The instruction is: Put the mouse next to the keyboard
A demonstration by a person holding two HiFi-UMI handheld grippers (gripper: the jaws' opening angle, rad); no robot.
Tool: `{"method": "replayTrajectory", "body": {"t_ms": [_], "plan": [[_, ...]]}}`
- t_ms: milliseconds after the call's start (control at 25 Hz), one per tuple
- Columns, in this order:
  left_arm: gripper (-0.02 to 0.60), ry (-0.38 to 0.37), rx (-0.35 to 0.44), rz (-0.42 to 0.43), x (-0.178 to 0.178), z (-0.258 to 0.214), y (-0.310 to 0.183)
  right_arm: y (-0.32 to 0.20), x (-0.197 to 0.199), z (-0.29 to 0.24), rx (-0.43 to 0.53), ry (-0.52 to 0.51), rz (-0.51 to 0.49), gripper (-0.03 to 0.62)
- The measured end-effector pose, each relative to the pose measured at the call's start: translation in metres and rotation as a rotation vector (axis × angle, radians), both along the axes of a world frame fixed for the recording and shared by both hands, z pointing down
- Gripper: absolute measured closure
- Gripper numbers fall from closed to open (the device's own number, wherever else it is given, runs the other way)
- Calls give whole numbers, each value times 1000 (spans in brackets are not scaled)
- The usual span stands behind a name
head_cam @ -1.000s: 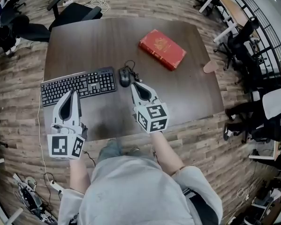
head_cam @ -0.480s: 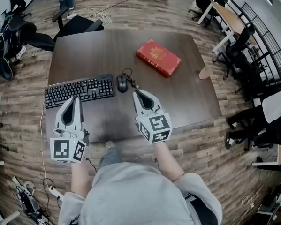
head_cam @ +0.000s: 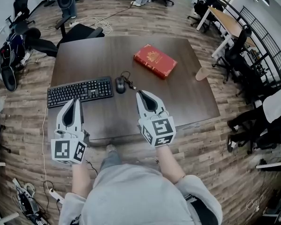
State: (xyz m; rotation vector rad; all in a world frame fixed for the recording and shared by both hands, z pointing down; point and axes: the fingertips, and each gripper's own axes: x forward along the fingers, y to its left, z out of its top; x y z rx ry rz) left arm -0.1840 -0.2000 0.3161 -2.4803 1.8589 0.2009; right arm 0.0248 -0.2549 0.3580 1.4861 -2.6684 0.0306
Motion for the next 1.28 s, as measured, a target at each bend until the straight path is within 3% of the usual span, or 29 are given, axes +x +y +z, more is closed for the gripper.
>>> {"method": "replayTrajectory", "body": {"t_ms": [760, 1280], "plan": [[571, 1, 50, 8, 41, -20, 46, 61, 42, -42, 122, 4, 7, 574], [571, 8, 64, 15, 59, -27, 58, 77, 56, -49, 145, 1, 9, 574]]}}
